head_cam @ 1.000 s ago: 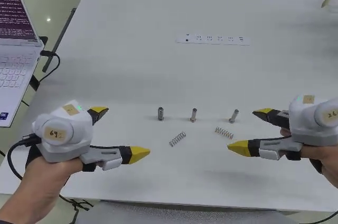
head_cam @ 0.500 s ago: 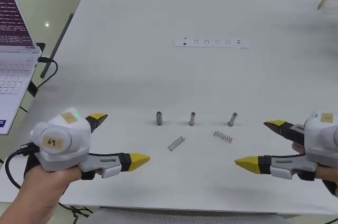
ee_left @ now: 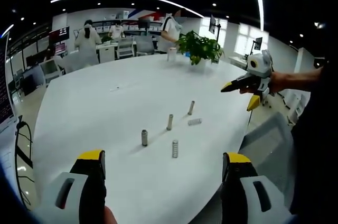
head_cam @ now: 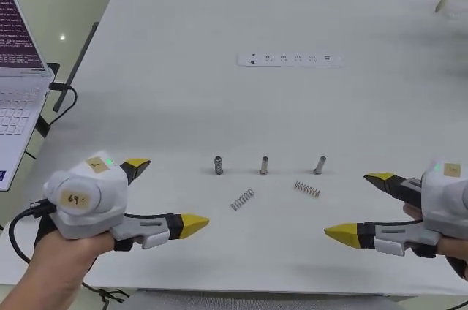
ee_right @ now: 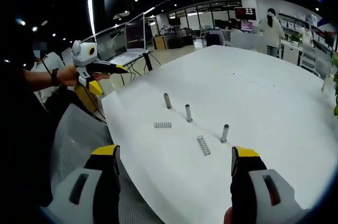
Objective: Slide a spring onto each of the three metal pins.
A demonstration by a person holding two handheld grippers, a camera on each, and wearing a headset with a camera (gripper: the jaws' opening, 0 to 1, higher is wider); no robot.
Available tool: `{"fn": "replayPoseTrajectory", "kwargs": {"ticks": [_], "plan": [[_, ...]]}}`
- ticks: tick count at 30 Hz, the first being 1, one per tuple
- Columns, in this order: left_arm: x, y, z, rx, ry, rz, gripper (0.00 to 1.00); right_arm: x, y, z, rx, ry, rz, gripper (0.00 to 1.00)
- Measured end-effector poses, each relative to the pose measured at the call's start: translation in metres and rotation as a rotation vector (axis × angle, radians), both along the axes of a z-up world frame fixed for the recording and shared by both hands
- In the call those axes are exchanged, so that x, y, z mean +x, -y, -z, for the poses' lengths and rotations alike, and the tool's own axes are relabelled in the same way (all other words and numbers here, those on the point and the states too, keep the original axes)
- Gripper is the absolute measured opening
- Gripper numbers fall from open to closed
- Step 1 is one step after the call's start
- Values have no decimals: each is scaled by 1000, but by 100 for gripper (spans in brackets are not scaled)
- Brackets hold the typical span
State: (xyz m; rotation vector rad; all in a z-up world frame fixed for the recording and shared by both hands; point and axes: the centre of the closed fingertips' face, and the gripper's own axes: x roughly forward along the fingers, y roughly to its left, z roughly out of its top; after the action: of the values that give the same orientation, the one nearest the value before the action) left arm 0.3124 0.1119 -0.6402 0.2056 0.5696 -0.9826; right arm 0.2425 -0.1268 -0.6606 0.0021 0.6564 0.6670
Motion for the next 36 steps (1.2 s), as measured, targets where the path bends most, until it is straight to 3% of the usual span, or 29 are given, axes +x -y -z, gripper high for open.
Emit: {"fn": "replayPoseTrajectory", "kwargs": {"ticks": [6, 22, 27, 36], "plan": [[1, 6, 2, 6, -2, 18, 89, -3, -1, 0, -4, -9, -1, 85], [1, 46, 5, 31, -8, 135, 89, -9, -2, -4, -11, -12, 5, 85], [1, 54, 13, 34, -25, 157, 89, -12, -2, -5, -16, -14, 0, 85], [-3, 72, 43, 62, -62, 217, 88, -15, 0, -5, -19, -15, 1, 84]]}}
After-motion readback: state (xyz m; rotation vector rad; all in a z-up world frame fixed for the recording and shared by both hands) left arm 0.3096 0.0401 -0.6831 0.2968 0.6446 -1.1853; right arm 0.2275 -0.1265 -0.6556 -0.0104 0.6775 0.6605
